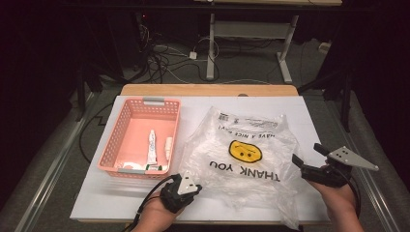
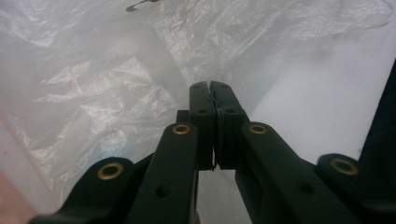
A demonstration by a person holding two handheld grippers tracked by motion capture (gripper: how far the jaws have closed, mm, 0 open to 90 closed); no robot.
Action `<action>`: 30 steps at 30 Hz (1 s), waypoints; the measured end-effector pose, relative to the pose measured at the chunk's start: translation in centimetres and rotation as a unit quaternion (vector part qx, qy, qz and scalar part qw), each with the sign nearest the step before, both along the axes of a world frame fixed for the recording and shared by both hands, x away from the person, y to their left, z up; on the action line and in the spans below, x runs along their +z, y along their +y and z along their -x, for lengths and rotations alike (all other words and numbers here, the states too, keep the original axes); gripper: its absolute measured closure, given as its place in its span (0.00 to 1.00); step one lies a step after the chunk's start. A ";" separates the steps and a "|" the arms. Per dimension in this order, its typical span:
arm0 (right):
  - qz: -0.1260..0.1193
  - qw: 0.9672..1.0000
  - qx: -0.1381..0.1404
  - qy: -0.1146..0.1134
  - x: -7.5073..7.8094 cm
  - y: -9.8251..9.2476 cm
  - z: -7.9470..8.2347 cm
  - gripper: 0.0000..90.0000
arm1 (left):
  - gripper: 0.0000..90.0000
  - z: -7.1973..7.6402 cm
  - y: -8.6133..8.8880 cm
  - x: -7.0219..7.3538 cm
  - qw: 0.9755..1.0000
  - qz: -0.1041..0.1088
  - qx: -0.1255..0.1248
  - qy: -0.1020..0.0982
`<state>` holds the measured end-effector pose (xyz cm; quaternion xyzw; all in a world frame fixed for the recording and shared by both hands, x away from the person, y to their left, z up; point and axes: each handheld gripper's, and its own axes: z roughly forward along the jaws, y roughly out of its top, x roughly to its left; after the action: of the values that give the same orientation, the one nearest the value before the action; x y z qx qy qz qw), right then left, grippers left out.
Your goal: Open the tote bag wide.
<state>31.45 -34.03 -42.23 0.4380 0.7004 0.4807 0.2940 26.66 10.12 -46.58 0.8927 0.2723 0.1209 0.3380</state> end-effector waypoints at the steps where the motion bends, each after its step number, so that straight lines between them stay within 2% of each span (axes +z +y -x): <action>1: 0.001 1.000 -0.003 0.003 0.0 -0.2 -0.4 0.15 | 0.96 0.0 0.0 0.0 1.000 0.000 0.000 0.000; 3: 0.004 1.000 -0.006 0.005 -0.1 -0.3 -1.0 0.18 | 0.95 0.2 0.4 -0.1 1.000 0.004 0.000 0.000; 4: 0.004 1.000 -0.014 0.020 -0.2 -0.5 -2.7 0.25 | 0.95 0.4 0.5 -0.3 1.000 0.002 -0.006 -0.001; 7: 0.023 0.998 -0.011 0.053 -0.7 -0.2 -6.5 0.29 | 0.95 0.4 0.3 -0.6 1.000 -0.007 -0.012 -0.003; 9: 0.026 0.996 -0.018 0.081 -1.2 0.1 -9.3 0.31 | 0.95 0.4 0.2 -0.6 1.000 -0.006 -0.012 -0.005; 12: 0.036 0.992 -0.014 0.117 -1.8 1.1 -13.2 0.31 | 0.96 0.5 0.0 -0.5 1.000 -0.008 -0.018 -0.009; 15: 0.032 0.988 -0.015 0.149 -2.6 1.9 -16.1 0.32 | 0.96 0.4 0.1 -0.5 1.000 -0.006 -0.018 -0.011; 16: 0.038 0.987 -0.018 0.156 -2.9 2.0 -16.8 0.33 | 0.95 0.4 0.2 -0.5 1.000 -0.006 -0.018 -0.011; 19: 0.055 0.980 -0.013 0.189 -3.8 2.2 -18.1 0.41 | 0.96 0.5 0.4 -0.4 1.000 -0.001 -0.015 -0.015; 20: 0.059 0.980 -0.013 0.191 -4.1 2.2 -18.2 0.44 | 0.96 0.5 0.4 -0.3 1.000 0.000 -0.015 -0.016; 22: 0.053 0.978 -0.013 0.200 -4.4 1.9 -18.3 0.53 | 0.96 0.5 0.5 -0.3 1.000 0.001 -0.015 -0.018; 24: 0.049 0.977 -0.006 0.205 -4.6 1.6 -18.4 0.63 | 0.96 0.4 0.5 -0.3 1.000 0.001 -0.014 -0.020; 26: 0.056 0.977 0.006 0.205 -4.6 1.7 -18.3 0.77 | 0.96 0.4 0.5 -0.2 1.000 0.002 -0.013 -0.021; 28: 0.062 0.978 0.008 0.198 -4.5 1.6 -18.3 0.90 | 0.95 0.4 0.5 -0.2 1.000 0.004 -0.010 -0.024; 30: 0.055 0.979 0.002 0.196 -4.2 1.3 -18.4 0.98 | 0.95 0.1 0.5 -0.2 1.000 0.009 -0.003 -0.029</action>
<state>49.84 -32.77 -46.42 0.5052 0.7708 0.3471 0.1738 26.52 10.67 -46.74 0.8868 0.2606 0.1429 0.3538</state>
